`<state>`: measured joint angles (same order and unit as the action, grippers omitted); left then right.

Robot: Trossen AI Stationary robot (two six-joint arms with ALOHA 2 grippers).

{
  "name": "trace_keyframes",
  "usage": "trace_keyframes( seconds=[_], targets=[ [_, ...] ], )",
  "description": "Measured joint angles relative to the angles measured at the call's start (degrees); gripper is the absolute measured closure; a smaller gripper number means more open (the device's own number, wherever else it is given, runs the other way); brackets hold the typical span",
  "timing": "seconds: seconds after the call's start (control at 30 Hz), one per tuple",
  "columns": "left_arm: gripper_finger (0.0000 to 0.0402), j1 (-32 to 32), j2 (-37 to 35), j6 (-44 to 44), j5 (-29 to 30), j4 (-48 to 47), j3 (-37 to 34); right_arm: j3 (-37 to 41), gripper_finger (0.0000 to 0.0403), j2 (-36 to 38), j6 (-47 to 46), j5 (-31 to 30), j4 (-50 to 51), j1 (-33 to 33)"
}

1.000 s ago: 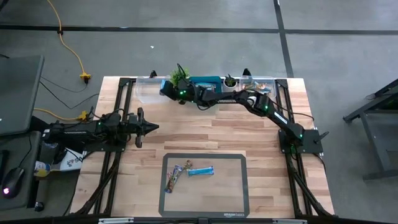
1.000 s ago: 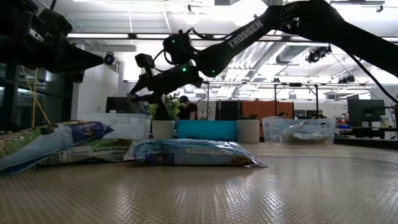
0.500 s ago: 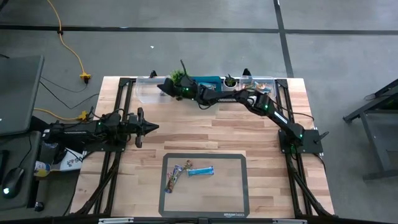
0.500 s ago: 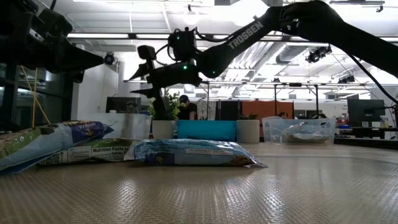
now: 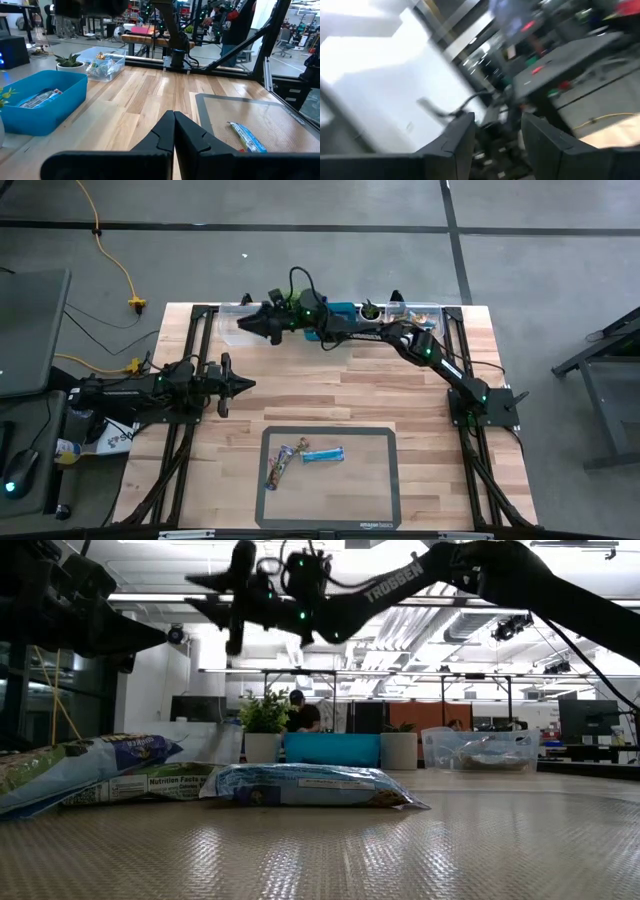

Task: Pick and place Granola Bars by type
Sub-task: Put the blue granola bar into the left transparent bin

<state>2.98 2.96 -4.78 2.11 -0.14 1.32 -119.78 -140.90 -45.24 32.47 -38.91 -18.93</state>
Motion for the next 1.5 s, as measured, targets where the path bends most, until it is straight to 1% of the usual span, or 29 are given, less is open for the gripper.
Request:
trace_keyframes(
  seconds=[0.13,0.27,0.3,0.33,0.4,0.47,0.5,0.6,0.7,0.83,0.87,0.93,1.03,1.1,1.17,1.23,1.3,1.5],
  targets=[
    [0.04,-0.02,0.01,-0.02,0.0,0.0,-0.01,-6.18,0.0258,0.0,4.78,9.7,7.31,1.11],
    [0.04,-0.01,0.01,-0.01,0.0,0.0,-0.01,-13.76,0.0258,0.0,12.59,14.51,17.38,3.32],
    [0.04,-0.02,0.02,-0.01,0.0,0.0,0.0,-15.41,0.0258,0.02,15.02,14.74,20.96,3.91],
    [0.04,-0.01,0.02,-0.02,0.0,0.0,0.0,-15.08,0.0258,1.12,17.62,14.62,22.74,4.47],
    [0.04,0.0,0.02,0.0,0.0,0.0,-0.02,-11.75,0.0258,4.25,21.82,13.78,24.36,5.52],
    [0.04,-0.02,0.02,0.0,0.01,0.0,-0.01,-9.92,0.0258,7.19,25.21,13.39,28.3,6.47],
    [0.04,-0.01,0.01,-0.02,0.02,0.01,0.0,-9.64,0.0258,8.28,26.98,12.97,29.43,7.09],
    [0.04,-0.01,0.0,-0.02,0.0,0.0,0.0,-9.46,0.0258,11.35,32.15,12.96,37.25,9.14],
    [0.04,-0.02,0.0,0.0,0.0,0.0,-0.02,-9.45,0.0258,12.98,37.43,13.2,45.79,12.34],
    [0.04,-0.02,0.0,-0.01,-0.01,0.0,-0.01,-9.4,0.0258,13.2,43.49,13.13,56.61,16.78],
    [0.04,-0.02,0.0,-0.02,-0.01,0.0,-0.01,-9.38,0.0258,13.2,45.24,12.24,59.65,17.93],
    [0.04,-0.02,0.01,0.0,0.0,0.0,0.0,-9.38,0.0258,13.15,50.72,8.54,65.52,20.06],
    [0.04,-0.02,0.01,-0.01,0.0,0.0,-0.01,-9.38,0.0258,12.95,60.81,0.49,73.7,23.14],
    [0.04,-0.02,0.0,0.0,0.0,0.0,-0.02,-9.17,0.0258,12.87,67.01,-5.44,77.2,25.01],
    [0.04,0.0,0.0,-0.02,0.0,0.0,0.0,-8.2,0.0258,12.87,72.22,-10.65,78.38,26.71],
    [0.04,-0.02,0.02,-0.01,0.0,0.0,0.0,-7.18,0.0258,12.87,75.64,-13.99,79.15,28.12],
    [0.04,-0.02,0.01,-0.01,0.0,0.0,0.0,-5.1,0.0258,12.89,77.66,-15.8,77.35,29.41],
    [0.04,-0.02,0.02,-0.02,0.0,0.0,0.0,3.13,0.0258,12.87,77.92,-19.1,72.49,32.23]
  ],
)
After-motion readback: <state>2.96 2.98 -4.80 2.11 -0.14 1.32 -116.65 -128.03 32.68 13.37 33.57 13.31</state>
